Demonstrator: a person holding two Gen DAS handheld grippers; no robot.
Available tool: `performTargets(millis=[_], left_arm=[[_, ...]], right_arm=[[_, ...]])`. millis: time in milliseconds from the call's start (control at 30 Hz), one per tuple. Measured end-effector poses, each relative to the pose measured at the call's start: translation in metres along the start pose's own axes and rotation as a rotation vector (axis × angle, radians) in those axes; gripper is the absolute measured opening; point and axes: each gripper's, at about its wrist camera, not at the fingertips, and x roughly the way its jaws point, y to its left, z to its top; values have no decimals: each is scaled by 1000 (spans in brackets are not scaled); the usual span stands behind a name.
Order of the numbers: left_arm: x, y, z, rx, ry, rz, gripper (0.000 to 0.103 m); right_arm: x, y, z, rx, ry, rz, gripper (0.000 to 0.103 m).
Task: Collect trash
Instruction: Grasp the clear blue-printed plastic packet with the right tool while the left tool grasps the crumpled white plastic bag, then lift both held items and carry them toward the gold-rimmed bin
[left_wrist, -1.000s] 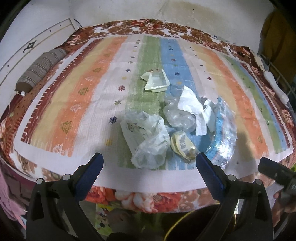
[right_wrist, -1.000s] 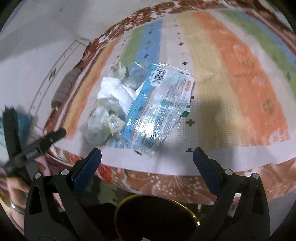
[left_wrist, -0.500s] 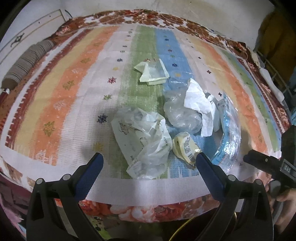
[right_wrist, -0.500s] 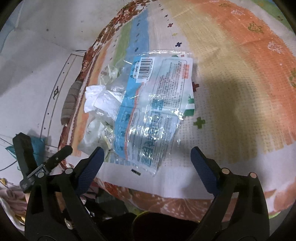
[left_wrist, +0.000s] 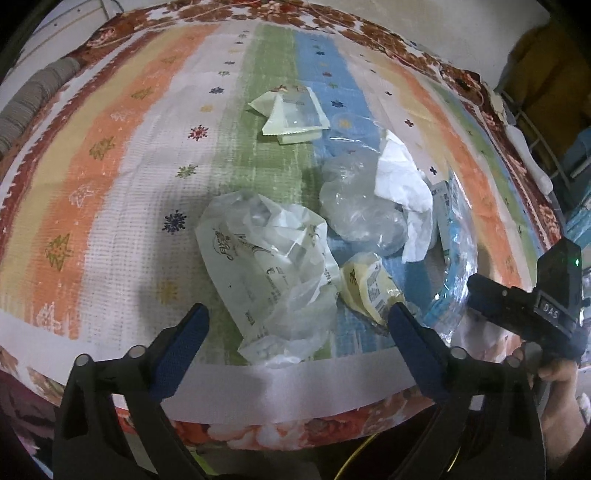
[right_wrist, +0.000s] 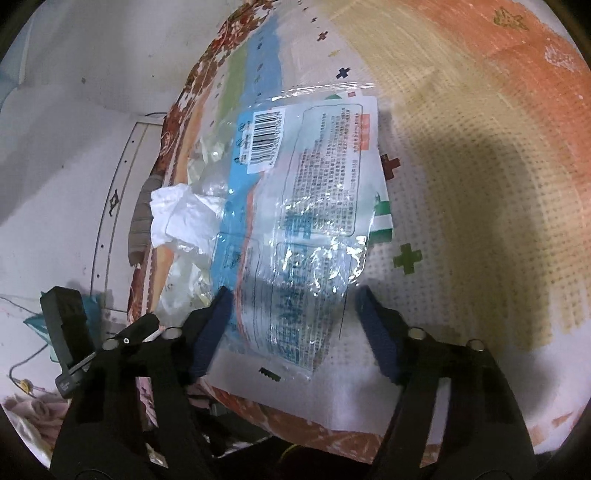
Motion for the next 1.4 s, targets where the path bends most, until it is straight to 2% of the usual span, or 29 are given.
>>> performTargets(millis=[133,233,300,333,367,400,767,933,1133,1400], left_arm=[[6,1,2,-34,24,-29,77],[13,-5,2,-14,53,-6,62],[17,-7,1,2,68,17,42],[18,-8,1,8,71,27,40],[18,-8,1,11,71,28,30],[17,-8,1,14,71,29,27],[-7,-5,3,15,25,50,21],[-16,-5,8,9,13,73,20],[-30,-6,8,2,-22,68,20],[-40,-7,1,-14,-23,92,19]], right_arm=[[3,-4,4,26,-5,6,50],[5,-3,5,24,-8,-9,39],[8,-2,5,28,-8,-12,32],[9,-1,5,24,-7,-12,28],[10,0,5,21,-2,-12,22],[11,1,5,17,3,-11,18],[-10,26,4,-77,-62,-57,5],[-17,34,-2,-138,-77,-111,4],[-26,50,-11,-221,-94,-163,2],[-43,69,-24,-336,-116,-246,2]])
